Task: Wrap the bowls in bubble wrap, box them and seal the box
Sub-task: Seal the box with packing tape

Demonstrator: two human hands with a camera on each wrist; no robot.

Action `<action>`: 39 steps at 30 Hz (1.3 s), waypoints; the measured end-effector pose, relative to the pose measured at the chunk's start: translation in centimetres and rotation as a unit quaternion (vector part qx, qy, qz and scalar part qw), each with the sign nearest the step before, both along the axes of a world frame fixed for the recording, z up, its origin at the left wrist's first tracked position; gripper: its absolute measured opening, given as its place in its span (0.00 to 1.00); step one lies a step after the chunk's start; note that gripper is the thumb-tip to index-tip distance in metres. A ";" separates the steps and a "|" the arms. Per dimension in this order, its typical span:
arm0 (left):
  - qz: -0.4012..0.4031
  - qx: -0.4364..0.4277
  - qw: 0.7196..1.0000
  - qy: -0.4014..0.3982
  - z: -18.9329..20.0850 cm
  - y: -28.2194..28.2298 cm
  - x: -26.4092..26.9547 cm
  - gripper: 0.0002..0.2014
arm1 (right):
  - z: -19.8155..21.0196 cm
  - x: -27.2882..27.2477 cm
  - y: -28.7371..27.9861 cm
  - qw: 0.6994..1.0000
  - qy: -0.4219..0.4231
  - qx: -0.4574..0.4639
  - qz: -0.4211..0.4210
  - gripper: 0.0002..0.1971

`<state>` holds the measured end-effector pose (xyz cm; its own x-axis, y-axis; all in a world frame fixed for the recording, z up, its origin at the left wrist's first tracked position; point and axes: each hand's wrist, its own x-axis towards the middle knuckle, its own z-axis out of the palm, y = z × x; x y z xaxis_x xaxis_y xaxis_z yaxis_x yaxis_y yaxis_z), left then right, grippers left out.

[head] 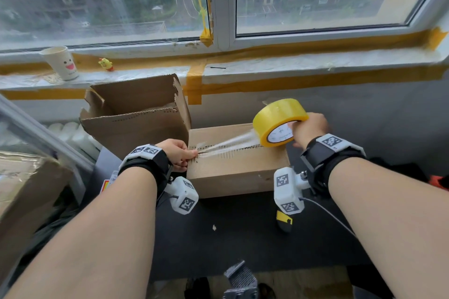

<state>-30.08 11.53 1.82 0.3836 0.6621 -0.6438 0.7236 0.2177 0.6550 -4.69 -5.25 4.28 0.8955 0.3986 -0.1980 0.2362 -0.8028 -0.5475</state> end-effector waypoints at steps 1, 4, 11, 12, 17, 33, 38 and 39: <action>0.001 -0.003 1.000 -0.003 -0.1 0.0 -0.1 0.17 | 0.2 0.4 -0.4 1.000 -0.013 -0.001 -0.009 0.08; 0.006 -0.011 1.000 -0.011 -0.1 0.0 -0.2 0.16 | 0.7 1.5 -1.7 0.997 -0.069 -0.024 -0.024 0.11; 0.007 -0.015 1.000 -0.019 0.0 -0.2 -0.2 0.16 | -0.1 1.7 -3.1 0.992 -0.121 -0.003 -0.042 0.11; 0.005 -0.019 1.000 -0.020 0.1 -0.2 -0.2 0.16 | -0.4 1.9 -3.5 0.991 -0.127 -0.011 -0.046 0.11; 0.002 -0.036 0.999 -0.017 0.2 -0.1 -0.2 0.15 | -1.4 2.5 -4.0 0.990 -0.134 -0.031 -0.046 0.11; 0.001 -0.093 0.995 -0.020 0.2 0.8 -0.2 0.14 | -3.3 3.5 -3.7 0.988 -0.114 -0.092 -0.057 0.15; -0.001 -0.103 0.995 -0.011 0.1 1.1 -0.3 0.14 | -4.5 3.9 -3.0 0.987 -0.099 -0.102 -0.073 0.16; 0.000 -0.104 0.994 -0.009 0.1 1.1 -0.3 0.14 | -4.7 3.9 -2.9 0.987 -0.096 -0.103 -0.079 0.16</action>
